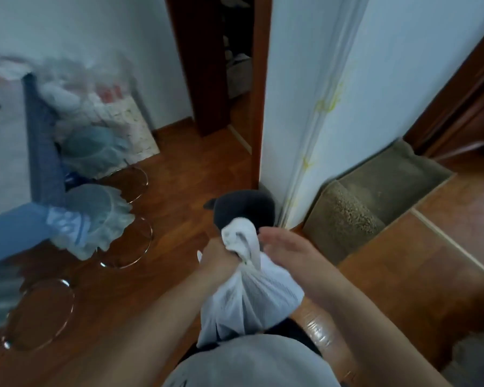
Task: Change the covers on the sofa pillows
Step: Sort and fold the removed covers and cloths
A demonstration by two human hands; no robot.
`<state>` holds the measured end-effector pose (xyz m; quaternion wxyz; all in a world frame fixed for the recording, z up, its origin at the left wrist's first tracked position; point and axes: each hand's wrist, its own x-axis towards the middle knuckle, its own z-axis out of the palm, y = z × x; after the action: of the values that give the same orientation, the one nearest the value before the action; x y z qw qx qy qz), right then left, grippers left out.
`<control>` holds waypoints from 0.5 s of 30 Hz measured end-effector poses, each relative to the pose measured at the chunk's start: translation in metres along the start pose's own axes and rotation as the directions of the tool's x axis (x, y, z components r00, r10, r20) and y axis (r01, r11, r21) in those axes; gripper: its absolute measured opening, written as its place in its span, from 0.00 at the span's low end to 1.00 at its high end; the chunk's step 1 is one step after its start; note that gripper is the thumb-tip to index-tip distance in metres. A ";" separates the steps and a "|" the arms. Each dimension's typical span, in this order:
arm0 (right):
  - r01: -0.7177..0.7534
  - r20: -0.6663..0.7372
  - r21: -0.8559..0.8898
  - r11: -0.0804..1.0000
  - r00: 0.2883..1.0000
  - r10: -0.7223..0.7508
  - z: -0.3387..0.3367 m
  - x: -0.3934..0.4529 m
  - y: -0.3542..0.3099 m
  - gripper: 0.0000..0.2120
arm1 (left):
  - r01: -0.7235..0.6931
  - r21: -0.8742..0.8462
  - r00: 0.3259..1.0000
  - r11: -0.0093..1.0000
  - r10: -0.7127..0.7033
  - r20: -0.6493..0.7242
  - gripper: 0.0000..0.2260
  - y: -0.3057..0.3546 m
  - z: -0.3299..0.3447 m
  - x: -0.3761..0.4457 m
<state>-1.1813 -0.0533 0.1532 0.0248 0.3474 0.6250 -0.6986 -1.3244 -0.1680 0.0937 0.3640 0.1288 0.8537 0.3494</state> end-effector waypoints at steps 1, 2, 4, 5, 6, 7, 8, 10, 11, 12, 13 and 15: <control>-0.015 -0.105 0.068 0.998 0.994 0.022 -0.014 0.016 0.003 0.14 | 0.018 0.015 1.000 1.000 -0.018 -0.009 0.08 0.011 -0.007 0.030; -0.040 -0.181 0.110 0.993 0.982 0.059 -0.027 0.022 0.007 0.13 | 0.056 -0.027 0.998 0.998 -0.056 0.003 0.09 0.016 -0.010 0.047; -0.118 -0.278 0.231 0.966 0.943 0.182 -0.057 0.051 0.022 0.11 | 0.118 -0.056 0.991 0.991 -0.114 0.065 0.06 0.035 -0.012 0.097; -0.153 -0.298 0.267 0.952 0.926 0.232 -0.068 0.065 0.029 0.11 | 0.151 -0.072 0.987 0.986 -0.146 0.068 0.05 0.043 -0.011 0.121; -0.189 -0.312 0.291 0.938 0.908 0.280 -0.076 0.081 0.036 0.11 | 0.178 -0.094 0.983 0.980 -0.172 0.067 0.05 0.048 -0.009 0.144; -0.216 -0.307 0.319 0.923 0.898 0.316 -0.087 0.107 0.045 0.10 | 0.208 -0.085 0.977 0.975 -0.203 0.064 0.05 0.054 -0.004 0.175; -0.248 -0.296 0.329 0.911 0.889 0.349 -0.093 0.129 0.053 0.09 | 0.210 -0.096 0.977 0.973 -0.206 0.050 0.04 0.056 0.001 0.201; -0.303 -0.285 0.356 0.884 0.866 0.411 -0.097 0.172 0.070 0.08 | 0.212 -0.117 0.977 0.970 -0.212 0.015 0.05 0.057 0.013 0.251; -0.330 -0.280 0.363 0.871 0.853 0.440 -0.097 0.194 0.081 0.07 | 0.216 -0.134 0.976 0.967 -0.219 -0.007 0.07 0.054 0.019 0.277; -0.348 -0.280 0.370 0.862 0.842 0.460 -0.095 0.211 0.089 0.07 | 0.216 -0.159 0.974 0.963 -0.225 -0.042 0.09 0.051 0.024 0.298; -0.357 -0.288 0.393 0.847 0.827 0.483 -0.092 0.233 0.099 0.07 | 0.234 -0.147 0.968 0.961 -0.244 -0.053 0.10 0.048 0.032 0.326; -0.366 -0.307 0.427 0.827 0.801 0.514 -0.084 0.261 0.113 0.06 | 0.257 -0.146 0.962 0.955 -0.267 -0.054 0.11 0.044 0.043 0.361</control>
<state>-1.2879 0.1015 -0.0760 -0.0042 0.6219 0.3829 -0.6831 -1.5487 0.0568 -0.0894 0.3835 -0.0238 0.8499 0.3605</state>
